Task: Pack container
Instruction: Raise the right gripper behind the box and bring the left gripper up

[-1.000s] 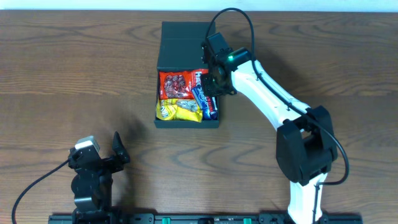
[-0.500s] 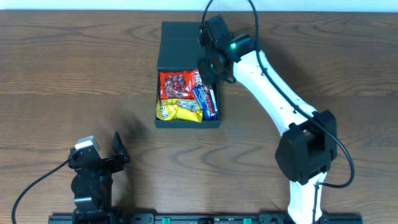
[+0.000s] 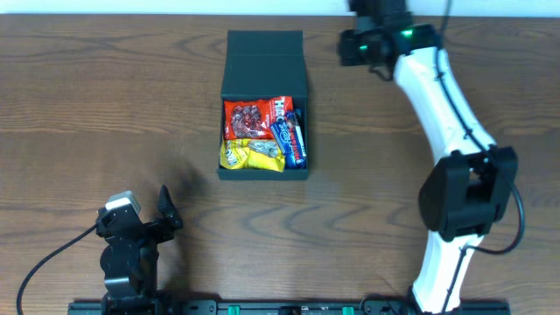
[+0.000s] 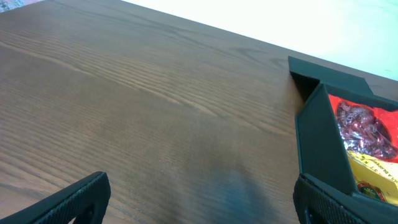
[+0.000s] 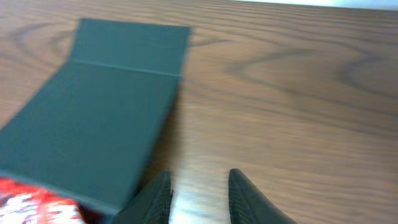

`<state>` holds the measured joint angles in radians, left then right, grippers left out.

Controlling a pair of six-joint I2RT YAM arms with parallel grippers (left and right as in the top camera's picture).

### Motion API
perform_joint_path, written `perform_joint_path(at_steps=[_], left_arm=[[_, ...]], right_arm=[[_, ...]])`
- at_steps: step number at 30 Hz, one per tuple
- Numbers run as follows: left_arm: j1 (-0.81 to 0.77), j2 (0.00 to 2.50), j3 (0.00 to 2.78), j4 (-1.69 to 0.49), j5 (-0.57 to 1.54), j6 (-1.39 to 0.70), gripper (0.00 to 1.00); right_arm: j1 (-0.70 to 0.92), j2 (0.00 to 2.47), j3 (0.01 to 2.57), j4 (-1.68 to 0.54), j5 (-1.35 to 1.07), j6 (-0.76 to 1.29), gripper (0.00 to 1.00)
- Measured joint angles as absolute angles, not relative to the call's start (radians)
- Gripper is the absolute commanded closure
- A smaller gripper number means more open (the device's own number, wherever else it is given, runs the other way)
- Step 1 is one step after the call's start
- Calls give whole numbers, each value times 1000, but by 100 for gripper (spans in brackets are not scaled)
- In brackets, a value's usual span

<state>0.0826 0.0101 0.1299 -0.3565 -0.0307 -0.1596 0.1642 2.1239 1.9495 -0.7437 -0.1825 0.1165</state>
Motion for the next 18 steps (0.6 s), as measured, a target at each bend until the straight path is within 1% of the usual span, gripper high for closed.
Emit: perform_joint_path(at_steps=[5, 13, 18], left_arm=[[83, 10, 130, -355, -31, -160, 5], [83, 10, 123, -319, -33, -160, 5], [83, 10, 109, -153, -36, -160, 5]], right_arm=[[61, 2222, 1950, -717, -279, 113, 99], [43, 2341, 1950, -681, -464, 111, 99], [38, 2362, 1950, -656, -518, 109, 99]])
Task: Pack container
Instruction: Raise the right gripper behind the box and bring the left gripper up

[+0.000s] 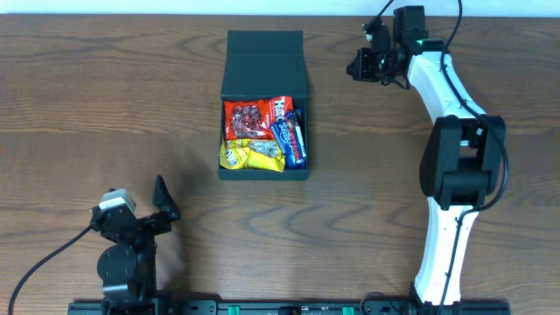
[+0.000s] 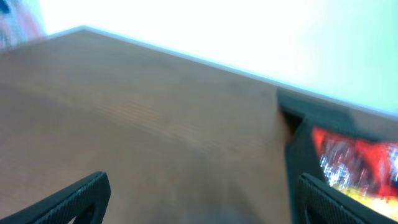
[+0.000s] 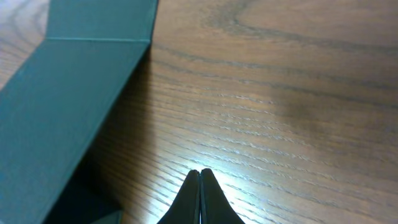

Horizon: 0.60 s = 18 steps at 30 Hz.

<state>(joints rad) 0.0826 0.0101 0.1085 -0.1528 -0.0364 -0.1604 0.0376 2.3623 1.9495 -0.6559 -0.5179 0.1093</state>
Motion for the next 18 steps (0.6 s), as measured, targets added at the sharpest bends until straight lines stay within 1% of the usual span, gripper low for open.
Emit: perform_joint_path(at_steps=[3, 8, 11, 14, 15, 18], left_arm=[[83, 10, 107, -48, -60, -160, 5], [83, 11, 105, 60, -84, -187, 5], [83, 56, 105, 137, -86, -224, 5], [83, 214, 108, 297, -72, -245, 5], [83, 321, 126, 353, -55, -247, 5], [83, 561, 235, 355, -4, -213, 5]], right_arm=[[24, 2362, 1950, -649, -536, 109, 99], [10, 2362, 1950, -643, -545, 109, 99], [10, 2362, 1950, -635, -548, 109, 99], [12, 2362, 1950, -609, -550, 109, 99], [13, 2362, 1950, -600, -551, 109, 99], [14, 2362, 1950, -595, -552, 109, 99]])
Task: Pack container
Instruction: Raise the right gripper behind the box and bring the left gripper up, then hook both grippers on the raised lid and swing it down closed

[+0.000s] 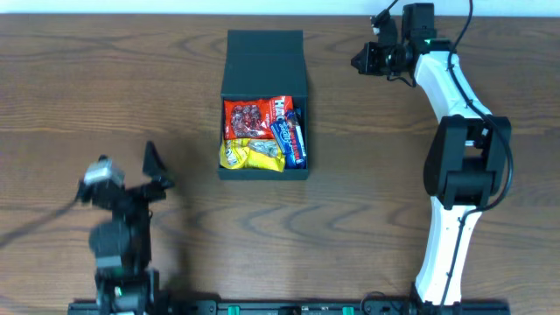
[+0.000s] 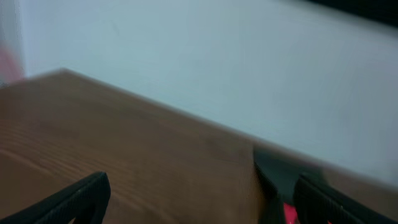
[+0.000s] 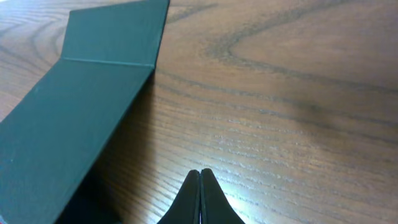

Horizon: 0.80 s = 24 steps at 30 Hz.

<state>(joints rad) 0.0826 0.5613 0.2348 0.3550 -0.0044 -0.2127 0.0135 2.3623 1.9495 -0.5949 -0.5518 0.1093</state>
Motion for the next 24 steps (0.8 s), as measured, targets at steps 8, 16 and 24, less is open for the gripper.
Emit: perform_joint_path(at_steps=[8, 16, 24], left_arm=[[83, 1233, 887, 133, 156, -53, 5], [63, 1825, 1578, -323, 204, 38, 5], [-1, 2182, 1928, -555, 303, 132, 5]], right_arm=[[14, 2362, 1950, -623, -552, 109, 99], [15, 2362, 1950, -631, -554, 109, 99], [15, 2362, 1950, -635, -553, 109, 99]])
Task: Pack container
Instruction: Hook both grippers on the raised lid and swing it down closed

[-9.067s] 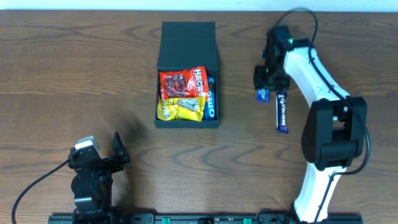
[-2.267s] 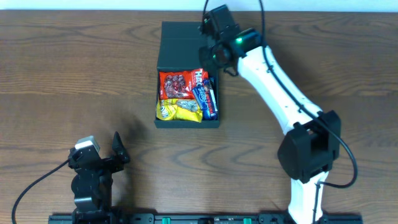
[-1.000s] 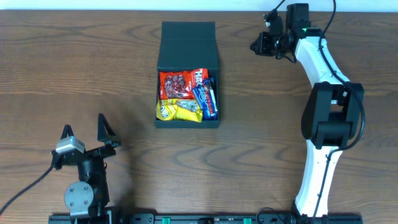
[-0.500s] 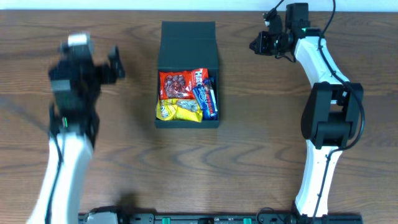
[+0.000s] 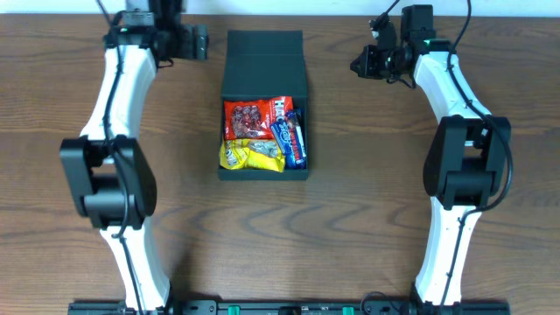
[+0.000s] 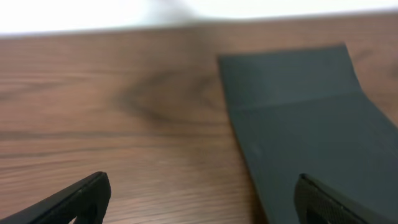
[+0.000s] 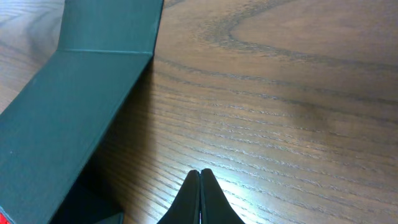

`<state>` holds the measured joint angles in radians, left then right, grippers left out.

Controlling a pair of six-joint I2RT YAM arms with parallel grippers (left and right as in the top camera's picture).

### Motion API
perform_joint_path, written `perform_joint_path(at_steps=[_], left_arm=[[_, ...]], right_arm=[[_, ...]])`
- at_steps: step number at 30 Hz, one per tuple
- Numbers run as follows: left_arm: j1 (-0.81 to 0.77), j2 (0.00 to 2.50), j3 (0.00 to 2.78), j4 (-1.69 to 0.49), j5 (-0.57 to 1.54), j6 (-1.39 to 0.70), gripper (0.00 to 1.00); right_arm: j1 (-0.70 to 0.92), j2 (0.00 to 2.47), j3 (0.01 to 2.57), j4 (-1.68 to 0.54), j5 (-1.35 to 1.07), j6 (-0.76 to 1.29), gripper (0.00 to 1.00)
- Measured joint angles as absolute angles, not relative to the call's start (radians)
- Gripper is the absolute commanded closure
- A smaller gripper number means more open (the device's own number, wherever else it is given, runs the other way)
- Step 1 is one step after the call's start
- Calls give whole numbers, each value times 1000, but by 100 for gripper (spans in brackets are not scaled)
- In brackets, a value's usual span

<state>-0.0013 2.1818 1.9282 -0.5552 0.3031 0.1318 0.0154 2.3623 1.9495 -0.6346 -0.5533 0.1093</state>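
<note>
The dark green box (image 5: 262, 171) stands mid-table, its lid (image 5: 264, 61) folded open toward the back. Inside lie a red snack bag (image 5: 254, 115), a yellow bag (image 5: 249, 155) and a blue bar (image 5: 289, 136). My left gripper (image 5: 198, 42) hangs open just left of the lid (image 6: 311, 118), its fingers (image 6: 81, 196) spread wide with nothing between them. At the lid's right, a short way off, my right gripper (image 5: 357, 63) is shut and empty, its tips (image 7: 200, 193) pressed together above bare wood beside the lid (image 7: 81, 106).
The brown wooden table (image 5: 394, 219) carries only the box. Its back edge (image 5: 262, 16) runs just behind the lid and both grippers. Both arms stretch from the front rail along the table's left and right sides.
My left arm was at the front left of the table, gripper raised. Now it is stretched to the back, open beside the lid's left edge. The right gripper has barely shifted.
First my left gripper sat open at the front left, and my right gripper stood slightly open by the lid's right side. The right one then shut and stayed there. The left tilted upward, and now it is at the back beside the lid.
</note>
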Motion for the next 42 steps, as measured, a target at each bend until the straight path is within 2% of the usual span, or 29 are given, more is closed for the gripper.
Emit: perform_joint_path(at_steps=[9, 10, 11, 13, 26, 42], left_arm=[[-1, 2246, 1931, -572, 463, 116, 5], [-1, 2246, 1932, -572, 473, 106, 18], [-1, 2246, 1932, -572, 483, 94, 58], [-1, 2246, 1932, -572, 493, 84, 94], [0, 2247, 1932, -640, 488, 65, 94], [0, 2402, 1933, -647, 517, -135, 94]], right_arm=[[20, 2362, 1950, -681, -553, 109, 99], [23, 2362, 1950, -687, -553, 109, 99], [27, 2362, 1950, -691, -553, 109, 99], [33, 2362, 1950, -693, -553, 109, 99], [78, 2362, 1950, -699, -561, 104, 99], [117, 2405, 1950, -695, -664, 86, 99]])
